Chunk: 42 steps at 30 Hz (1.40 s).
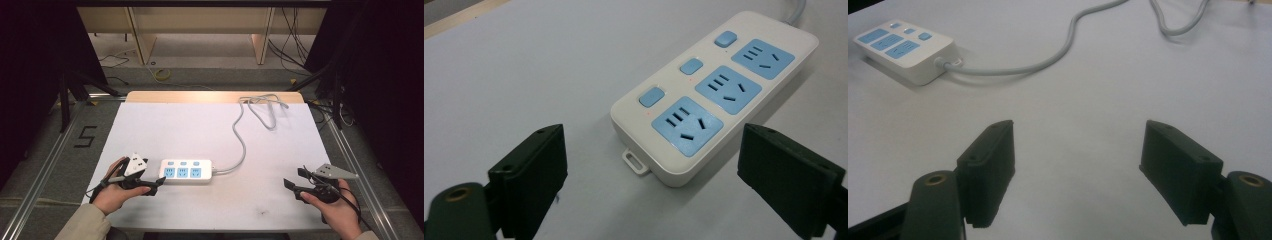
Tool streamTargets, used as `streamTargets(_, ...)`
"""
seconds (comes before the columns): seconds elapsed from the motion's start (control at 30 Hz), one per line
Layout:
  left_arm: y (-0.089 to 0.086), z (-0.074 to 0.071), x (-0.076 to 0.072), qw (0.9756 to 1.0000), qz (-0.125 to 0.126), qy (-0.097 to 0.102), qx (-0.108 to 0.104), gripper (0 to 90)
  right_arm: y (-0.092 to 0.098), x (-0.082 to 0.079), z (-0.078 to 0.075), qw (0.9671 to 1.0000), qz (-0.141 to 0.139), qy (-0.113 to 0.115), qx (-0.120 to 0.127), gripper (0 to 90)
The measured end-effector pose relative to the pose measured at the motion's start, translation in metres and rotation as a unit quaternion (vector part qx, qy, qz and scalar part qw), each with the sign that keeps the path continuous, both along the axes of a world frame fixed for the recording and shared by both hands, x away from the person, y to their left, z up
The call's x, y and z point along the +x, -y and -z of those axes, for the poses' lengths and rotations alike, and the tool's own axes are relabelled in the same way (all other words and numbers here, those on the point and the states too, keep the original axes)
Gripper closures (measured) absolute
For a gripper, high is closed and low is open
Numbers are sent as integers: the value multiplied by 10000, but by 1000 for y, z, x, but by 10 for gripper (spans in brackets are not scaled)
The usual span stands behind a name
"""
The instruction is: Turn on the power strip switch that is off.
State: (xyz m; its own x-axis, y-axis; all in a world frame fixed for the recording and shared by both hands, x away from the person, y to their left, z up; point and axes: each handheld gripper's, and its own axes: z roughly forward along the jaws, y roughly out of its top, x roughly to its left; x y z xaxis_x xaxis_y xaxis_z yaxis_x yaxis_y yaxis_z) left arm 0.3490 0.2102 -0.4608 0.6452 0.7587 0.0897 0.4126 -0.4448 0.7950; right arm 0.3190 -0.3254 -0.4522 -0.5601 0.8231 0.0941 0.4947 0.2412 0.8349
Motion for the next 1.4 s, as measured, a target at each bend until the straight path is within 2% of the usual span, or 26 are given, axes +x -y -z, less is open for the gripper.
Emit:
streamTargets(0.13, -1, -3, -1, 10000, -63, 39, 53, 202, -1, 0, 0, 10000, -44, -9, 11, 301)
streamTargets(0.2, -2, -4, -2, 9999, -82, 87, 66, 317, -1, 0, 0, 10000, -65, -17, -6, 301)
streamTargets(0.23, -2, -6, -2, 9999, -43, 98, 94, 479, -1, 0, 0, 10000, -62, -11, 1, 301)
streamTargets(0.27, -2, -7, -2, 9998, -57, 126, 120, 479, -1, 0, 0, 10000, -62, -11, 1, 301)
streamTargets(0.3, -3, -9, -2, 9997, -54, 164, 192, 660, -1, 0, 0, 10000, -58, -12, -5, 301)
streamTargets(0.33, -3, -10, -2, 9995, -49, 204, 220, 737, -1, 0, 0, 10000, -60, -25, -7, 301)
streamTargets(0.37, -4, -12, -2, 9995, -74, 196, 227, 801, -1, 0, 0, 10000, -59, -33, -7, 301)
streamTargets(0.4, -5, -14, -2, 9995, -87, 157, 242, 801, -1, 0, 0, 10000, -59, -33, -7, 301)
streamTargets(0.47, -7, -16, -2, 9996, -193, 48, 182, 891, -1, 1, 0, 10000, -68, -29, -9, 301)
streamTargets(0.67, -5, -21, 0, 9994, -314, -81, 147, 897, -2, 1, 0, 9999, -99, -47, -54, 302)
streamTargets(0.93, 4, -25, 5, 9995, -172, -243, 120, 897, -3, 0, 1, 9999, -105, -69, -59, 302)
streamTargets(1.4, 9, -25, 13, 9992, -140, -338, 168, 897, -3, 1, 1, 9998, -130, -83, -104, 308)
